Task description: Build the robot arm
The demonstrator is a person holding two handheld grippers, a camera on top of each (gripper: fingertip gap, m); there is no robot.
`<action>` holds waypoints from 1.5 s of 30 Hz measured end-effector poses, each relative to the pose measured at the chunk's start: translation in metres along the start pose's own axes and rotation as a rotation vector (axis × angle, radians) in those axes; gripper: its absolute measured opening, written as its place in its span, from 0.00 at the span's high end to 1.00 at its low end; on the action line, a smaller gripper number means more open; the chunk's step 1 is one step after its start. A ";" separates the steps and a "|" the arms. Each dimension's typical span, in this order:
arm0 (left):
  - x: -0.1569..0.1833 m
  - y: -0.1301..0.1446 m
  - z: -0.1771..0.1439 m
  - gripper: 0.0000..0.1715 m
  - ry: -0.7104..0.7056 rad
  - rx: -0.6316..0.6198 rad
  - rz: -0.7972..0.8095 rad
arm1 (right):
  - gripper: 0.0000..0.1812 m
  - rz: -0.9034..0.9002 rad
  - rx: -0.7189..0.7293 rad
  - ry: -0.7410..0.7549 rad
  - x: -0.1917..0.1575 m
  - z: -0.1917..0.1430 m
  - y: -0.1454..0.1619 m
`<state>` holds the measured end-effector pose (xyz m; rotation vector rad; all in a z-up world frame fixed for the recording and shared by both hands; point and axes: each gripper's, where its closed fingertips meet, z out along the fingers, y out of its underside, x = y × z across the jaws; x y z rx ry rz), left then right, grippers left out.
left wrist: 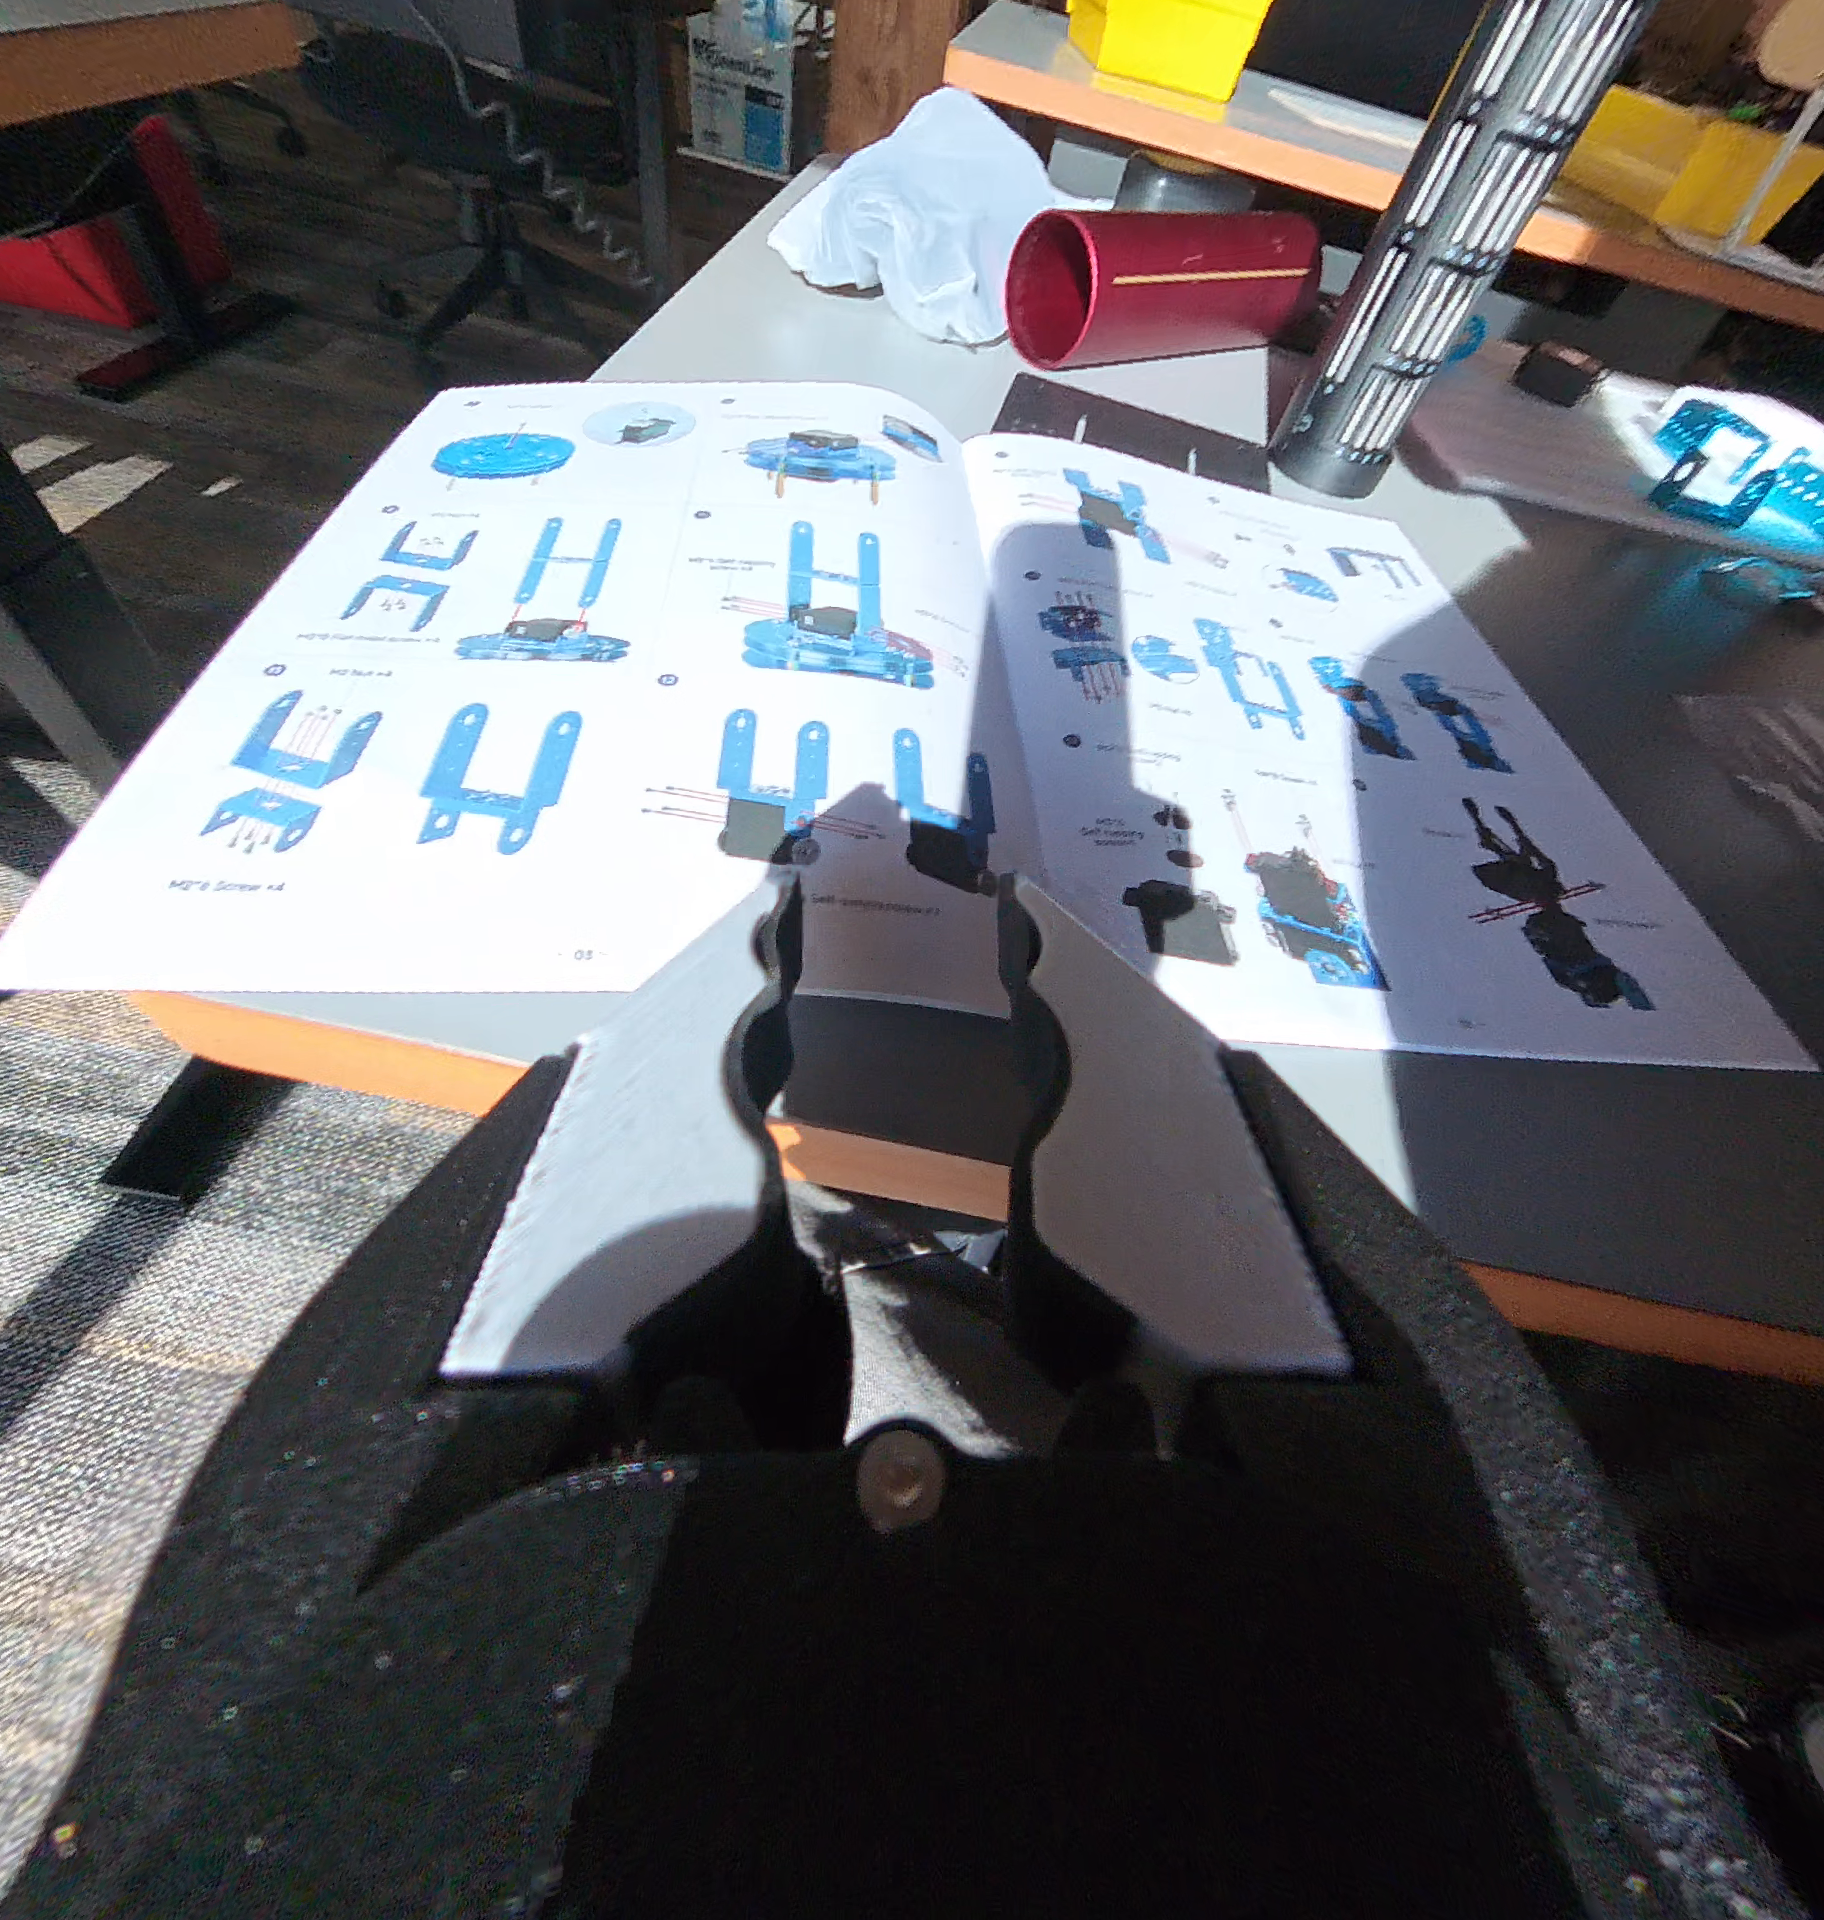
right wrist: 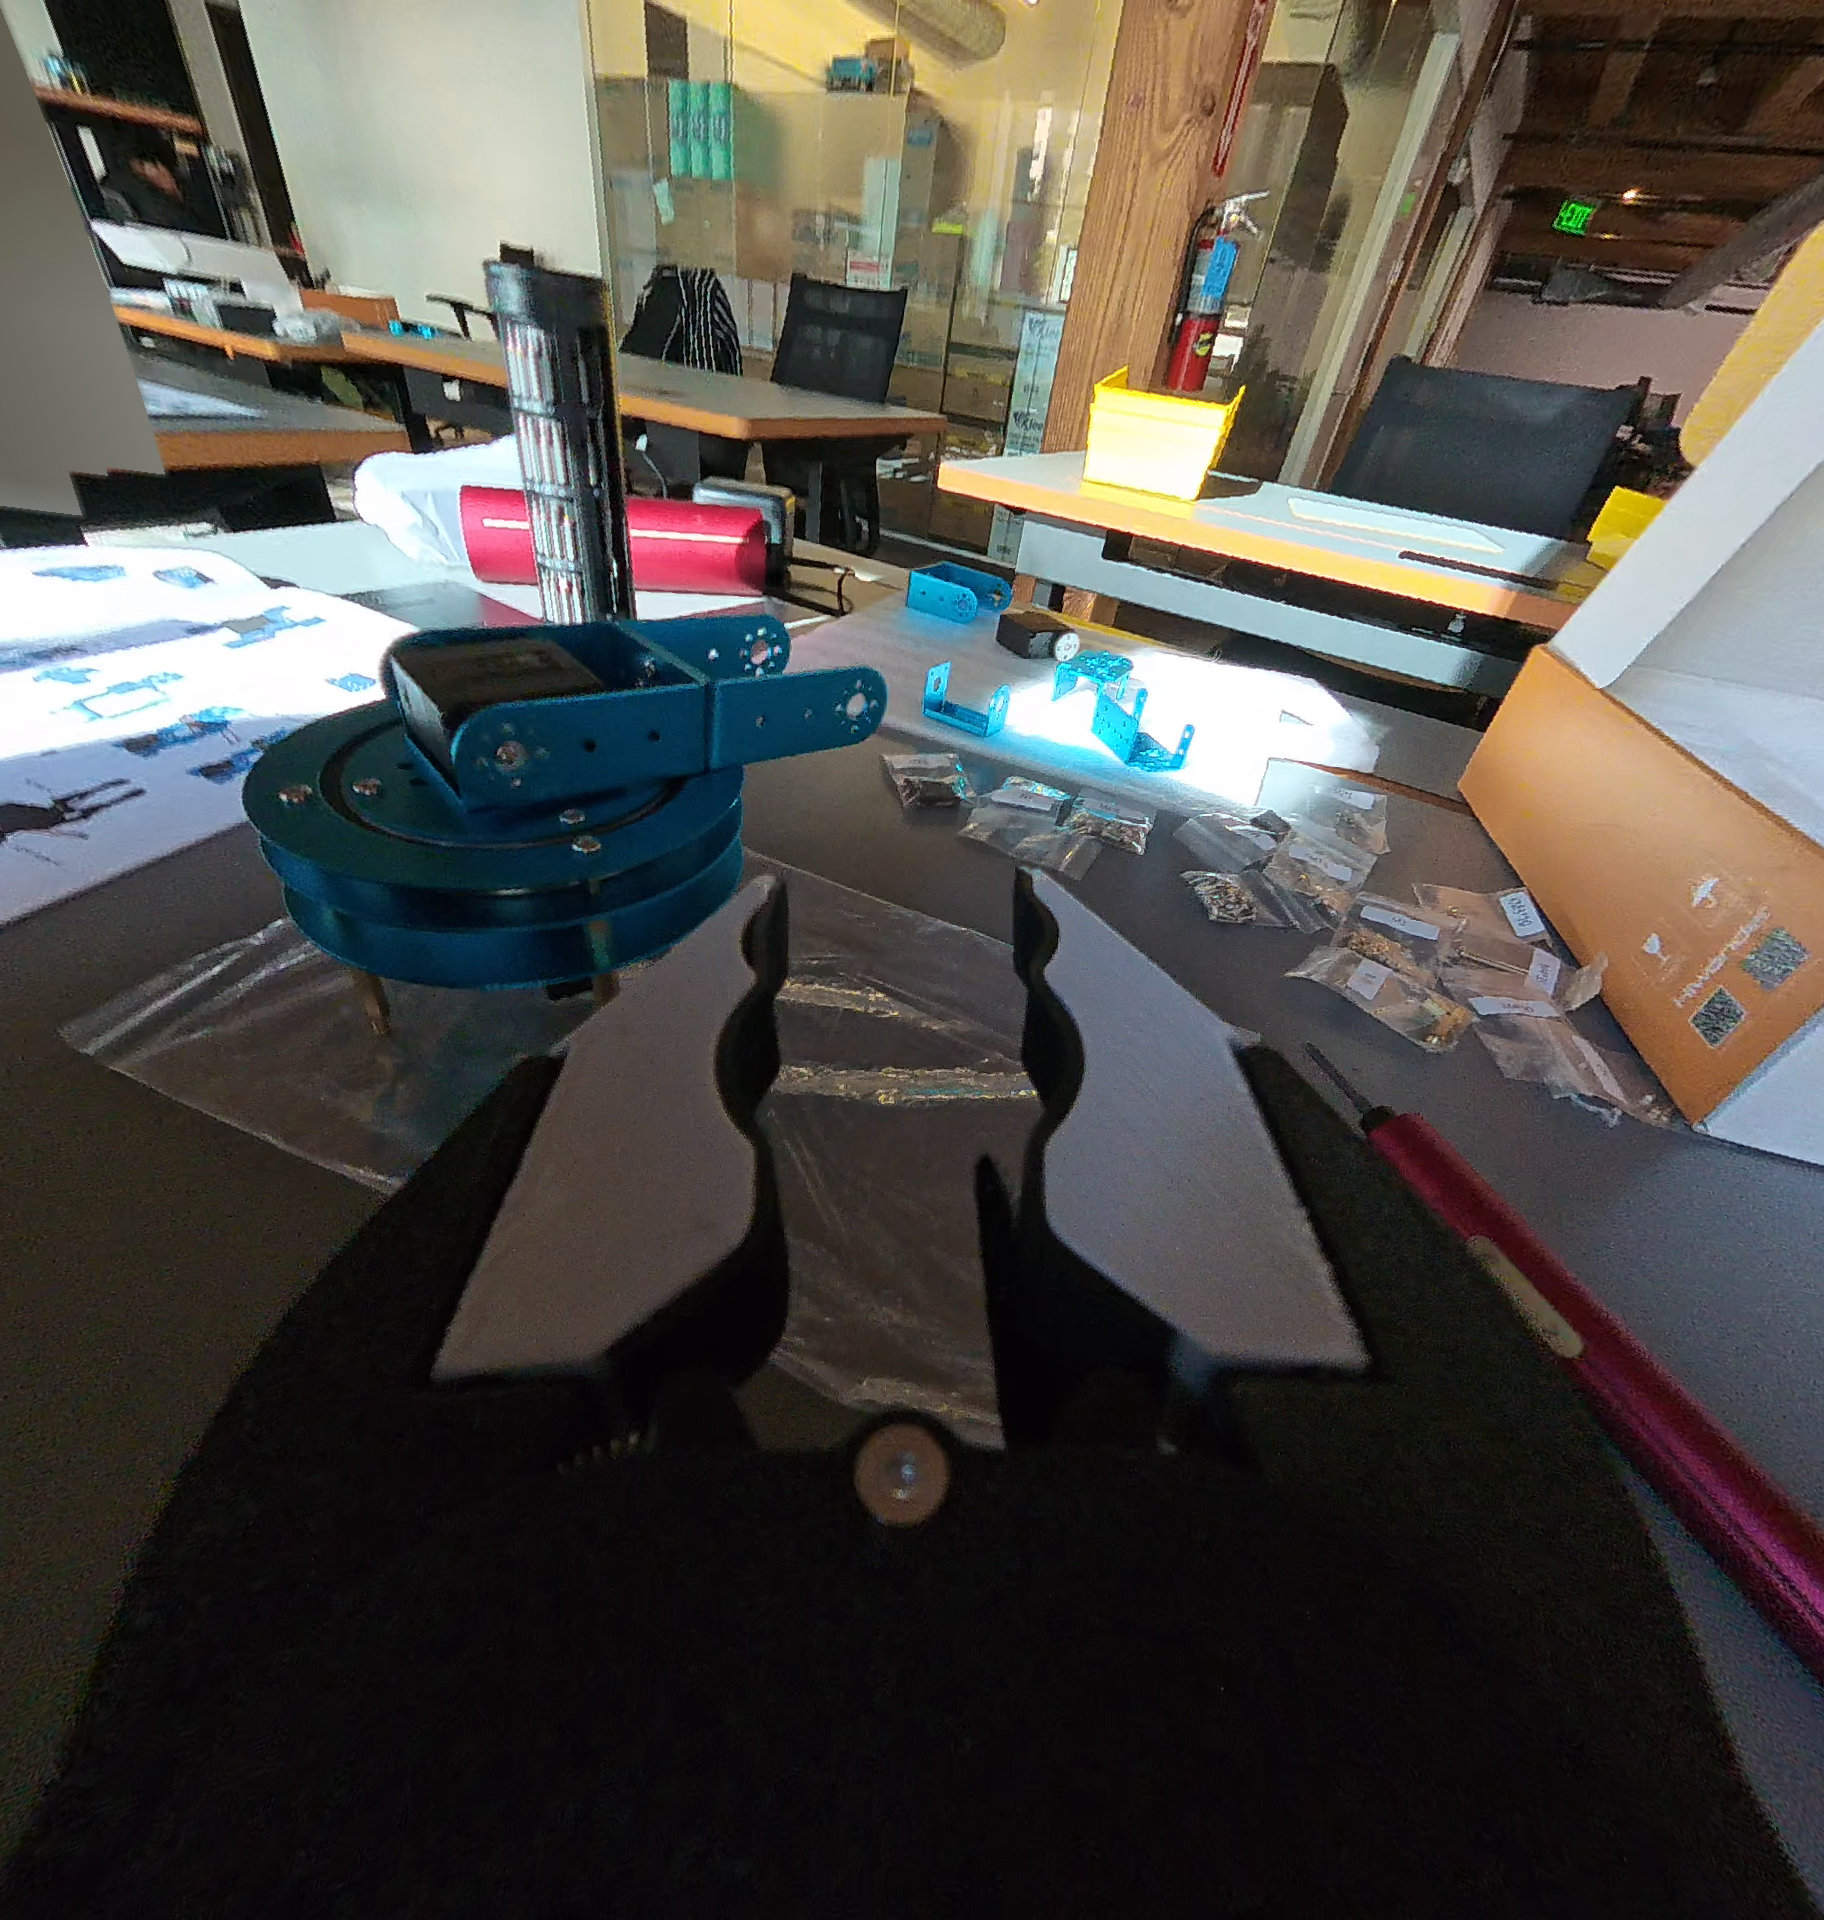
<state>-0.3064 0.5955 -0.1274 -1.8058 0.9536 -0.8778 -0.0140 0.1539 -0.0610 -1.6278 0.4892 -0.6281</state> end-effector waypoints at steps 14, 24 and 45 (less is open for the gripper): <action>0.031 -0.009 0.008 0.79 0.038 -0.006 0.042 | 0.76 -0.131 -0.058 -0.019 -0.016 0.008 0.007; 0.134 -0.041 0.037 0.78 0.202 -0.039 0.184 | 0.77 -0.148 -0.367 -0.142 0.067 0.046 -0.011; 0.289 -0.065 0.099 0.79 0.296 -0.097 0.318 | 0.81 -0.097 -0.735 -0.213 0.189 0.107 0.069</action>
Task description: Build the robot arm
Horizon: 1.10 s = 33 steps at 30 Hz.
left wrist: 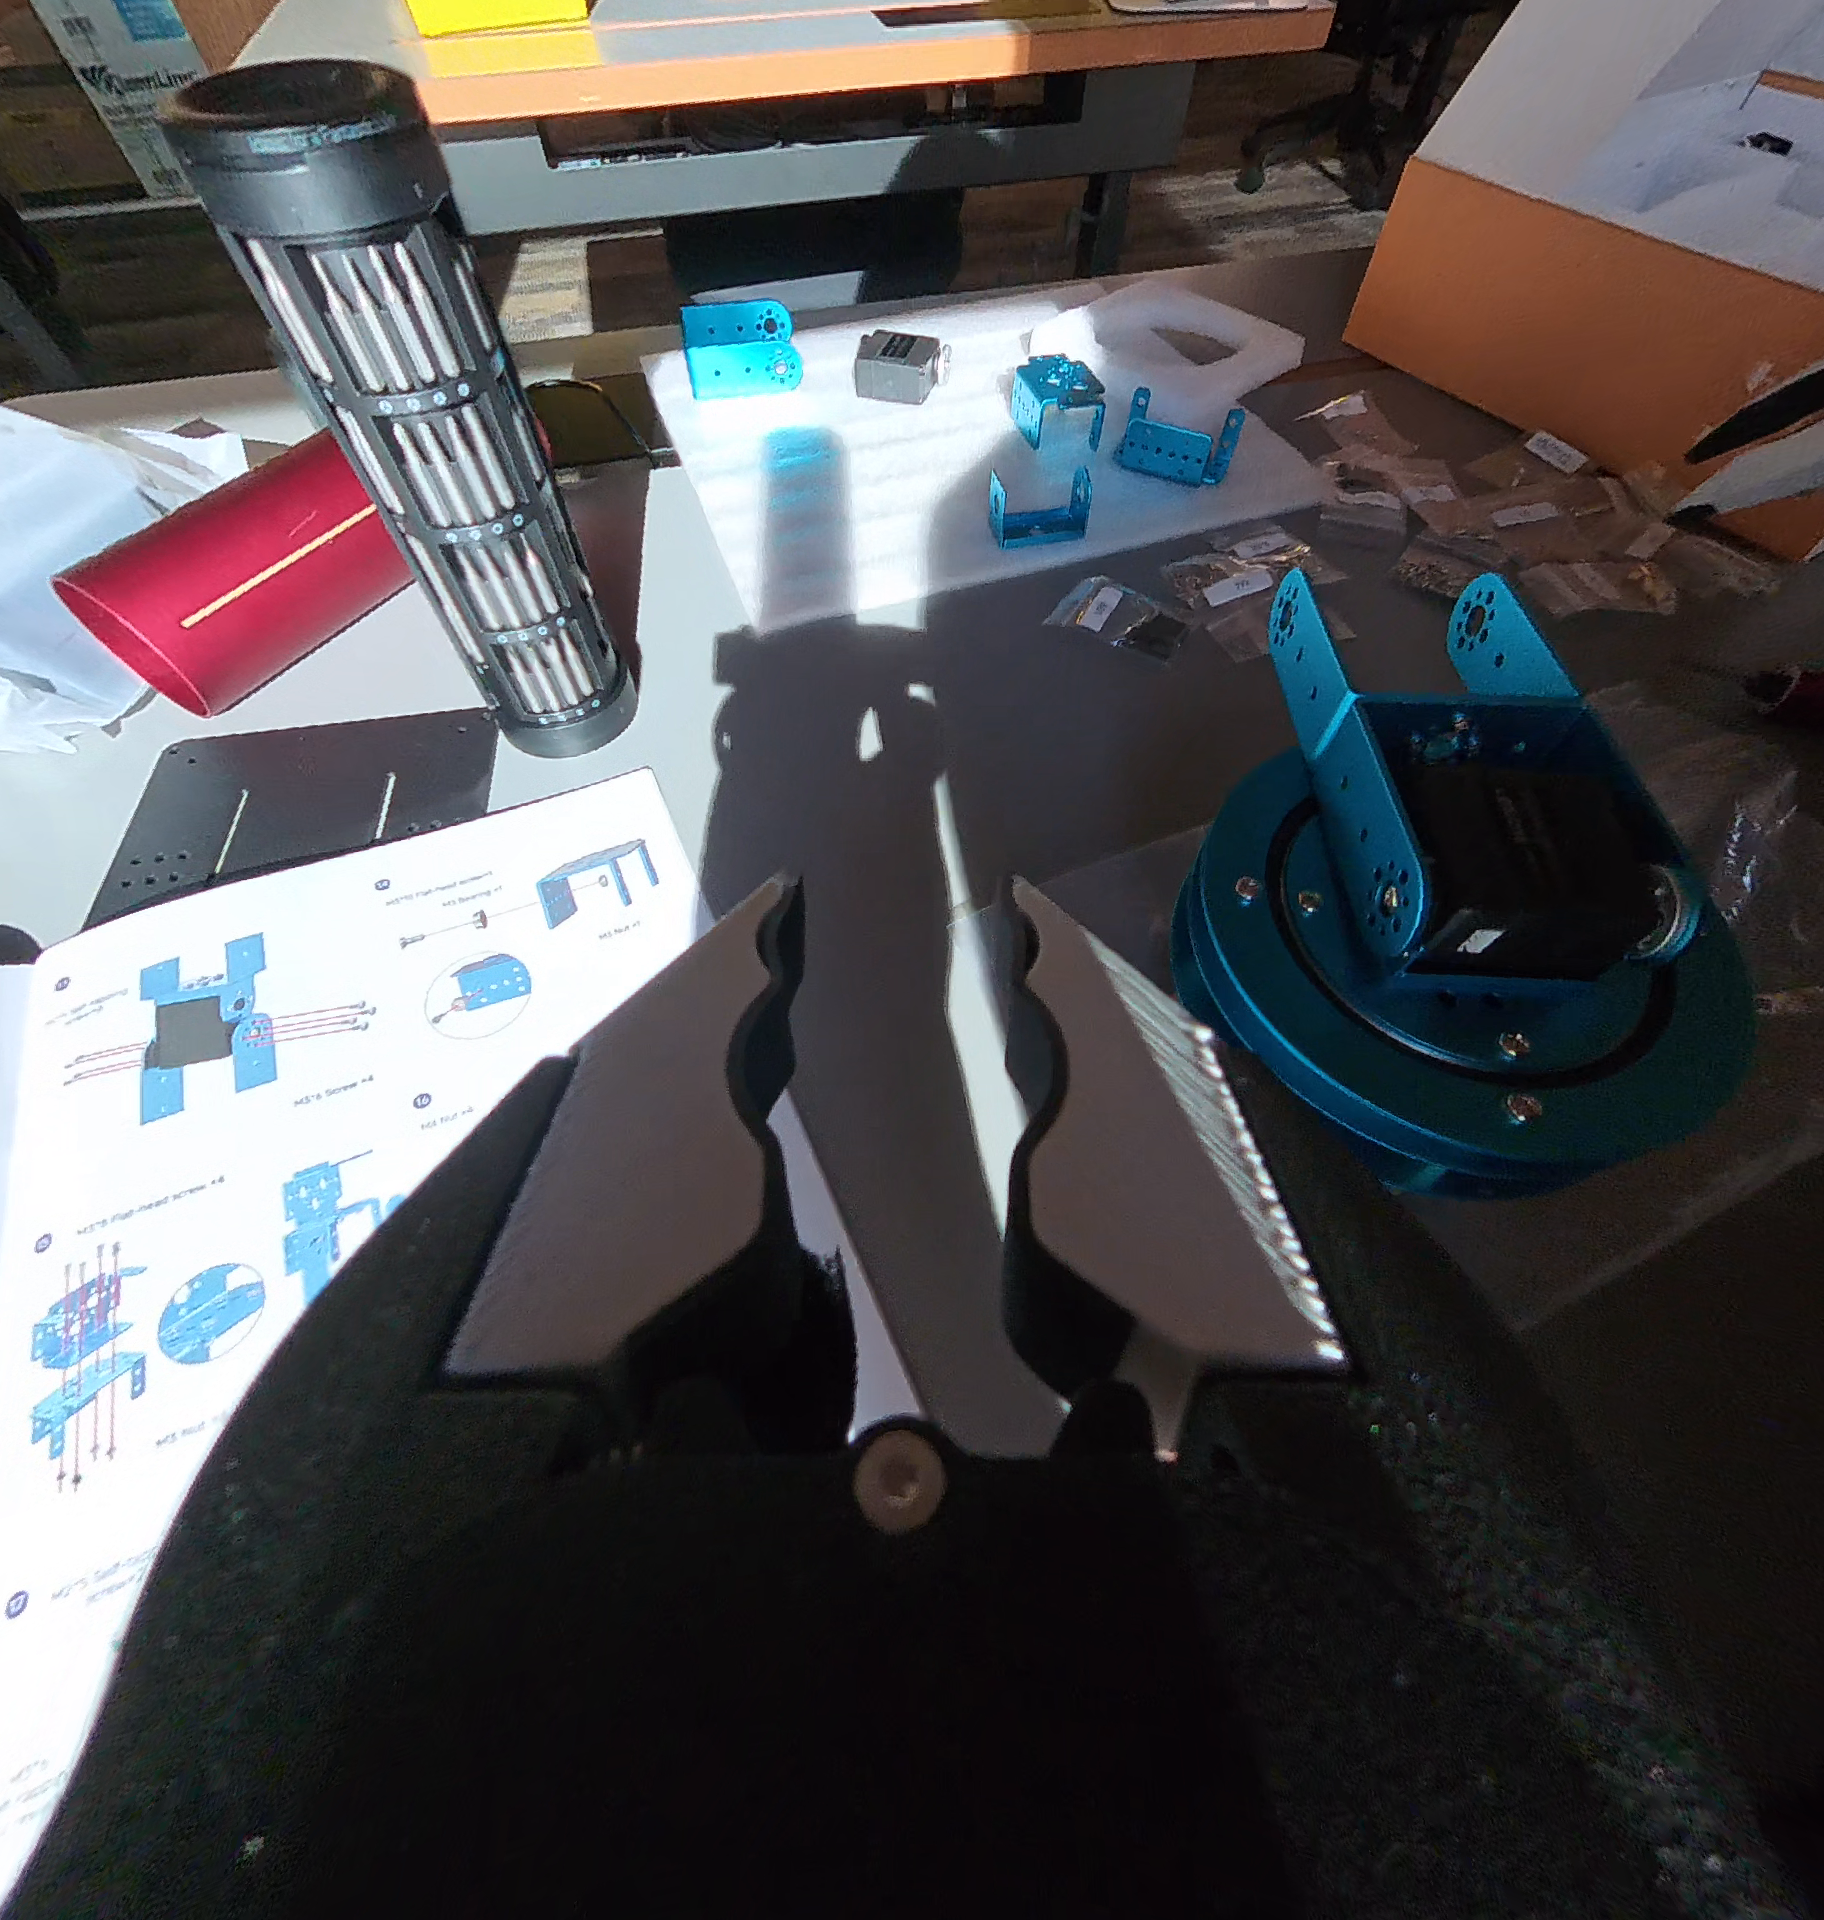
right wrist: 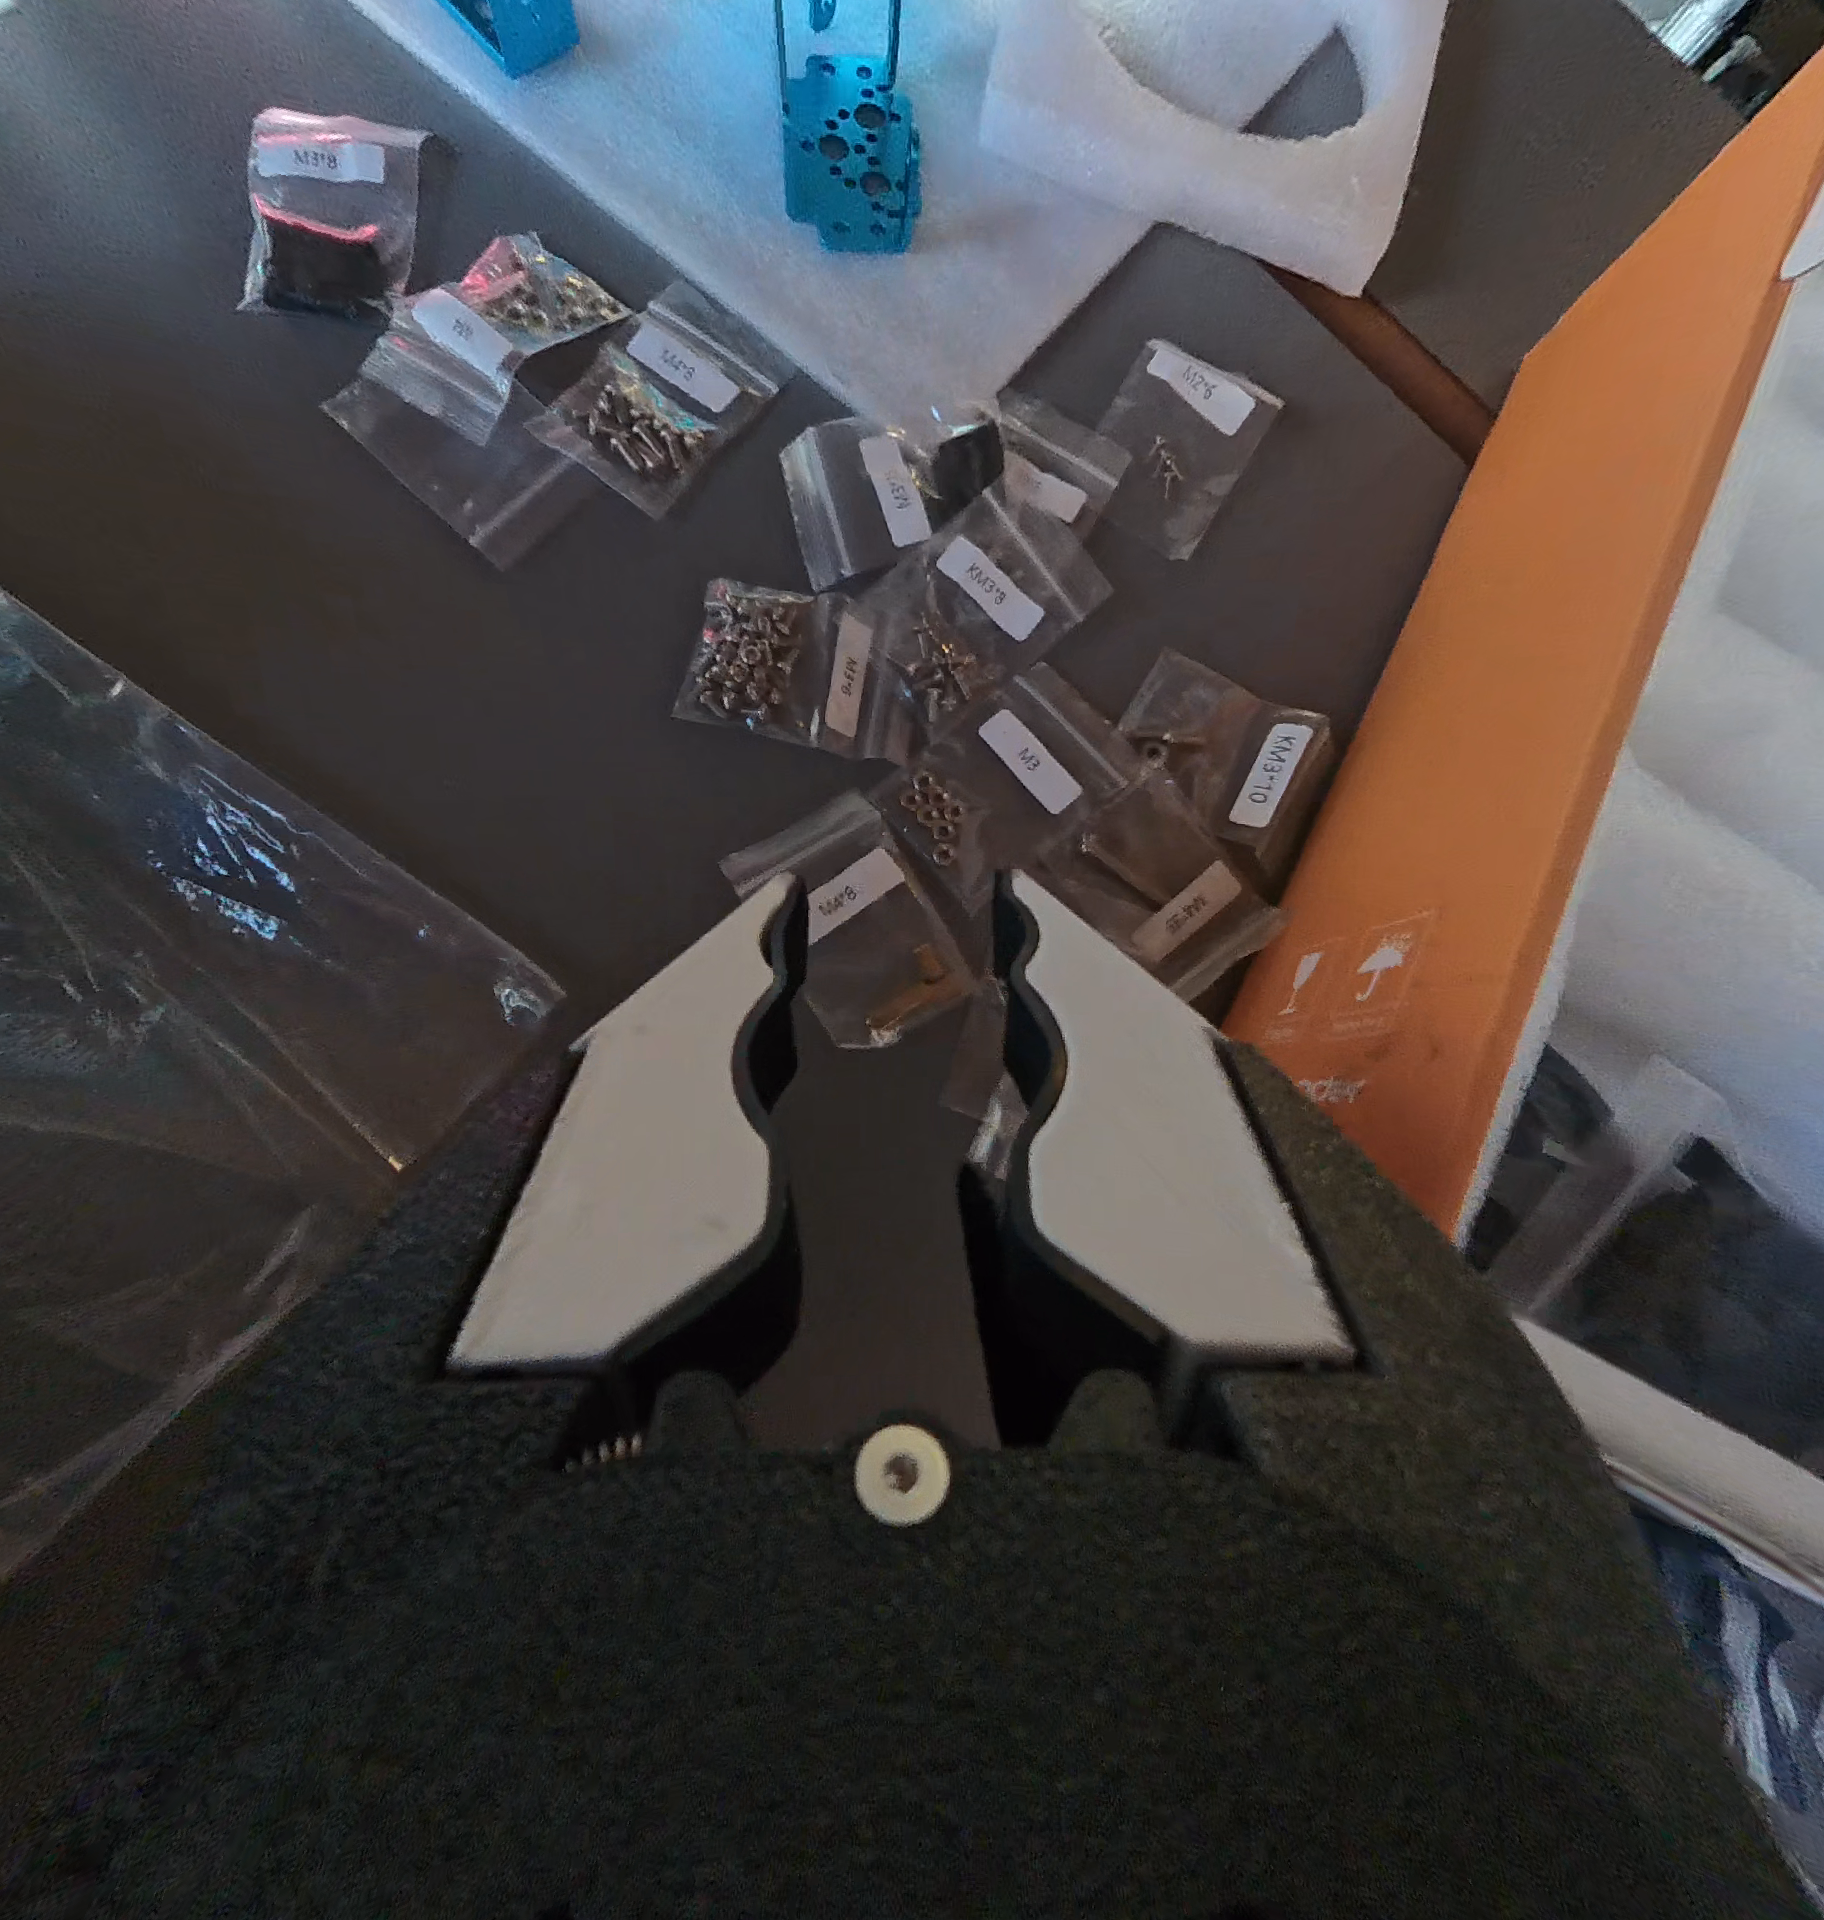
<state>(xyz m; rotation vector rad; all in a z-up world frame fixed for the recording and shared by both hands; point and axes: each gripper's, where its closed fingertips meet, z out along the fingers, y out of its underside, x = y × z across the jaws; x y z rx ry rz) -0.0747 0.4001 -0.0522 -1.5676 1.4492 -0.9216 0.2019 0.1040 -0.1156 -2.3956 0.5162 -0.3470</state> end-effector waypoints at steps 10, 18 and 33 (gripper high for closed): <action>-0.008 0.000 0.011 0.79 0.052 -0.019 0.084 | 0.82 0.026 -0.066 -0.210 -0.034 0.054 -0.018; -0.031 0.010 -0.003 0.79 -0.002 -0.031 0.031 | 0.82 0.042 -0.116 -0.389 -0.075 0.056 -0.014; -0.032 0.022 -0.019 0.79 -0.033 -0.050 0.057 | 0.77 -0.068 -0.108 -0.271 -0.044 0.062 -0.011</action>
